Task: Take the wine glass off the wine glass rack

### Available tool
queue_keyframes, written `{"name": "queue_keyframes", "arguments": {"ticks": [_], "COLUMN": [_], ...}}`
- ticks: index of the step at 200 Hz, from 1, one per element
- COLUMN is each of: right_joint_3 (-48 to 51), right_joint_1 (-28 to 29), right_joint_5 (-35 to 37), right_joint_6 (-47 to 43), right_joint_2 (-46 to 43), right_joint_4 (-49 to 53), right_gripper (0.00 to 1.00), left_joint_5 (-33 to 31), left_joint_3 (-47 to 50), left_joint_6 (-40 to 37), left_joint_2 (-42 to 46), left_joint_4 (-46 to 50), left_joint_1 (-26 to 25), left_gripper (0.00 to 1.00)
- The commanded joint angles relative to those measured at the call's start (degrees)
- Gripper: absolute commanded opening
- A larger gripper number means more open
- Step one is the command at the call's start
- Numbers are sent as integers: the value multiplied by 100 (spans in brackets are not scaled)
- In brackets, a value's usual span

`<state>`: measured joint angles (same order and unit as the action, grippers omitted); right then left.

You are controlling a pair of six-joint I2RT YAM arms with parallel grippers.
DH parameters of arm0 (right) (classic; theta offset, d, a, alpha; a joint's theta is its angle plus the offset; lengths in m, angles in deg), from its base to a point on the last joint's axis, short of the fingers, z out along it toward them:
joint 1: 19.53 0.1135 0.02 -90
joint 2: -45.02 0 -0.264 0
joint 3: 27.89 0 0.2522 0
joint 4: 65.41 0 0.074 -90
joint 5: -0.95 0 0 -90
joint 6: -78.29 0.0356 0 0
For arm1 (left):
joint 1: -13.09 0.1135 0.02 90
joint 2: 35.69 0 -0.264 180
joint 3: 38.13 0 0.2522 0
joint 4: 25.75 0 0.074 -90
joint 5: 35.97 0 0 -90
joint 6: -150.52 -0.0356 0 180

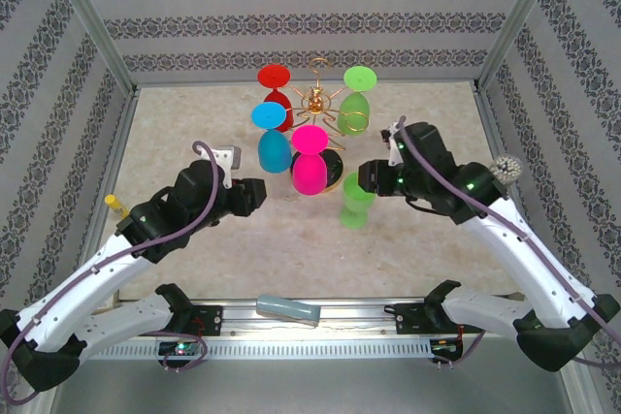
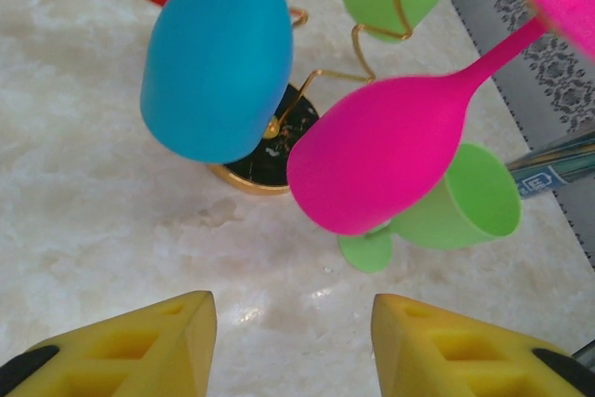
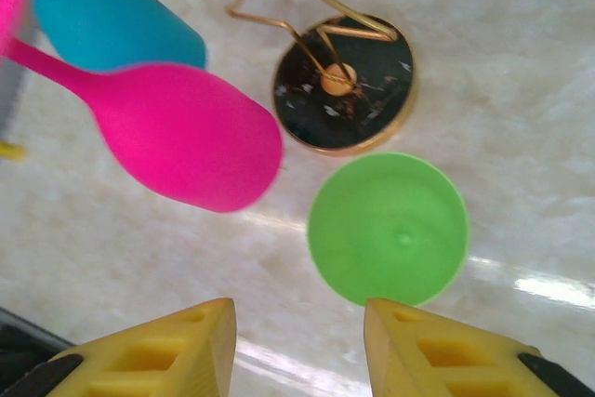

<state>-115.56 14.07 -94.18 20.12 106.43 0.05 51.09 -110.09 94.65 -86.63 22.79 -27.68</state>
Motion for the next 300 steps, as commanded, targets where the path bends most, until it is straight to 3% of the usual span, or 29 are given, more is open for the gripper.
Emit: {"name": "queue_keyframes", "arguments": {"ticks": [1,38,67,112,129,184,199,229,254,300], "right_joint_3": [-253,-356,145,-176,-203,-194,-155,-106,66,465], "right_joint_1": [-177,-233,-63,-72,-214,-792,-937,-1049,-1043,-824], "right_joint_5": [-783,-1086,-1049,-1301,-1629,-2506,-2799,-3247,-3284,-2974], "right_joint_6": [514,734,824,341,277,156,178,157,283,681], "right_joint_2": [-31,45,-51,243,267,319,341,464,396,253], "right_joint_4": [-523,-1014,-1718,-1507,-1578,-1675,-1770,-1856,-2041,-2440], "right_gripper": [42,44,45,50,52,56,55,43,38,48], "left_joint_5": [153,336,597,182,-279,-515,-473,-375,-289,-178], "left_joint_3": [-512,-882,-938,-1001,-1291,-2041,-2172,-2101,-1839,-2015], "left_joint_6": [-289,-95,-268,-134,-166,-29,81,365,524,341], "left_joint_2": [-116,-279,-501,-453,-500,-897,-1062,-1226,-1075,-1150], "left_joint_4": [298,383,269,58,316,846,1029,1188,1029,1259], "left_joint_1": [155,227,331,359,360,357,360,364,360,360], "left_gripper": [48,49,48,51,51,51,50,49,49,53]}}
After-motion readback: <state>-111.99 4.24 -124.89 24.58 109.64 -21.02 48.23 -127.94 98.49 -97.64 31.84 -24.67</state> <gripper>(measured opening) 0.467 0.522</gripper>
